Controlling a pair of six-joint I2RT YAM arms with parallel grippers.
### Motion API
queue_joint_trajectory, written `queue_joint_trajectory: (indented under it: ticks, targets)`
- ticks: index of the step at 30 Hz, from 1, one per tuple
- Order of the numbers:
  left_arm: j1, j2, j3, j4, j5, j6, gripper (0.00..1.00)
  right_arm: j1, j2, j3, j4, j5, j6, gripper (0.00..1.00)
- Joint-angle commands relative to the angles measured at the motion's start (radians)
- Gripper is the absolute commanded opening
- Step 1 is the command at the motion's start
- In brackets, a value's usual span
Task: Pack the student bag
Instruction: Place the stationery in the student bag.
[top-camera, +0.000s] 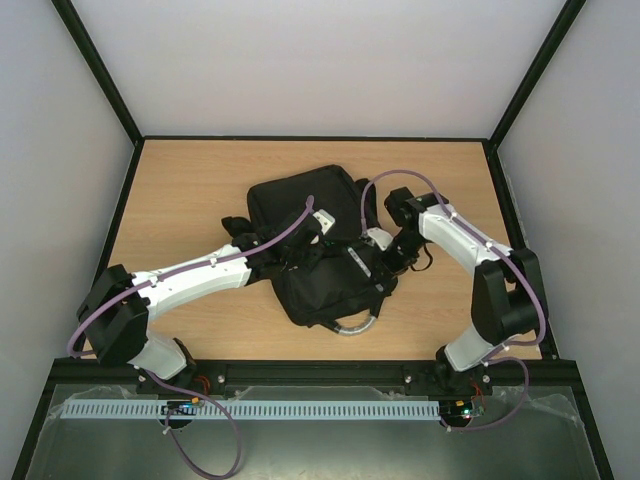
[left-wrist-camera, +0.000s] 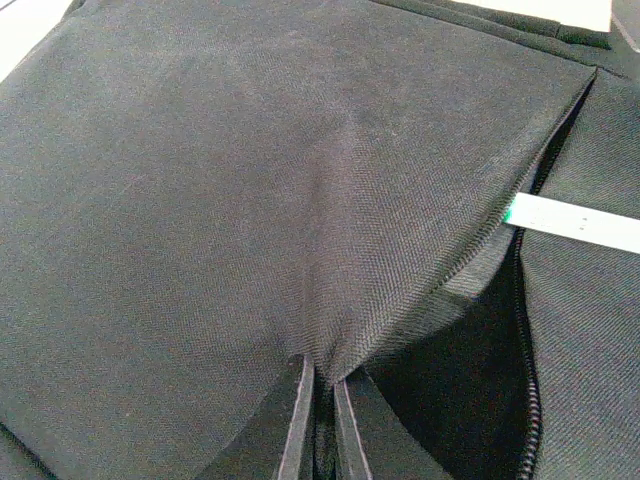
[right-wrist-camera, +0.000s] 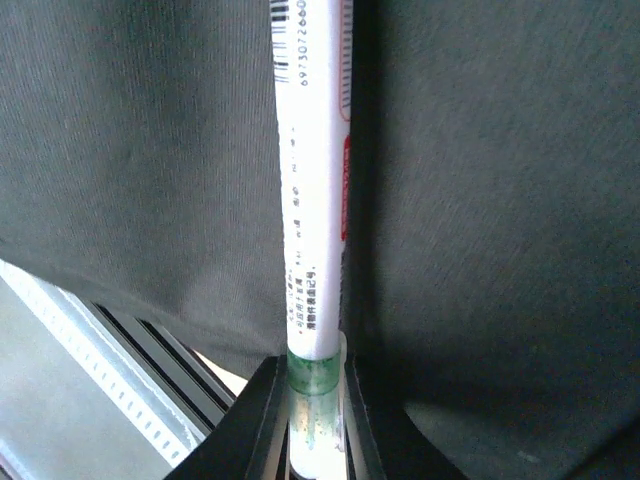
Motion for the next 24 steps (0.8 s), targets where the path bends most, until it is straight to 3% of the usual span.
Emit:
queue_joint_trajectory:
  ticks: [1, 7, 12, 18, 24]
  targets:
    - [-0.011, -0.011, 0.041, 0.011, 0.013, -0.001, 0.04, 0.006, 0.047, 0.081, -0.015, -0.016, 0.067, 0.12]
    - [-0.011, -0.010, 0.042, 0.009, 0.021, -0.001, 0.04, 0.006, 0.163, 0.171, 0.012, -0.048, 0.088, 0.12]
    - [-0.012, -0.013, 0.040, 0.010, 0.014, 0.001, 0.04, 0.006, 0.213, 0.224, -0.005, -0.094, 0.086, 0.27]
    - [-0.012, -0.013, 0.040, 0.008, 0.015, 0.005, 0.04, 0.006, 0.092, 0.162, 0.002, -0.034, 0.074, 0.46]
    - [-0.013, -0.015, 0.042, 0.007, 0.019, 0.006, 0.04, 0.006, -0.043, 0.032, 0.030, 0.073, 0.044, 0.48]
